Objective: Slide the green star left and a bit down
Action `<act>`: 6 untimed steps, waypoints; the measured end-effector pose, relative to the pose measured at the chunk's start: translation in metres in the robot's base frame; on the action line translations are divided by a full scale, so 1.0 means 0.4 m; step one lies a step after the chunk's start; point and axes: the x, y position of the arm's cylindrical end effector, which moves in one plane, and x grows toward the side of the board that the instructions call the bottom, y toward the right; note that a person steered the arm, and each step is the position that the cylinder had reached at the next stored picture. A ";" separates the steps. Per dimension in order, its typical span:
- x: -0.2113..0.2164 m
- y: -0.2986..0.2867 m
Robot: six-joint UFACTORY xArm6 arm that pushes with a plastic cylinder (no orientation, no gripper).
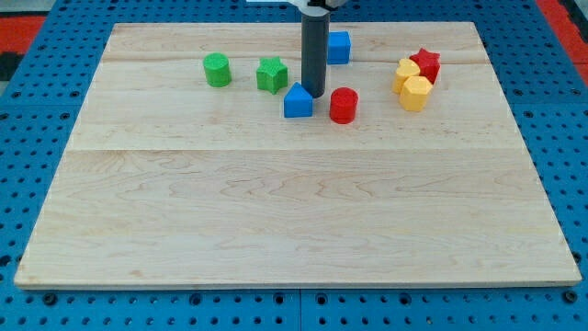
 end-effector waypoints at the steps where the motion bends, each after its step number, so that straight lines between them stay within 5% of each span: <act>1: 0.000 -0.017; 4: -0.152 -0.065; 5: -0.123 -0.142; 6: -0.077 -0.045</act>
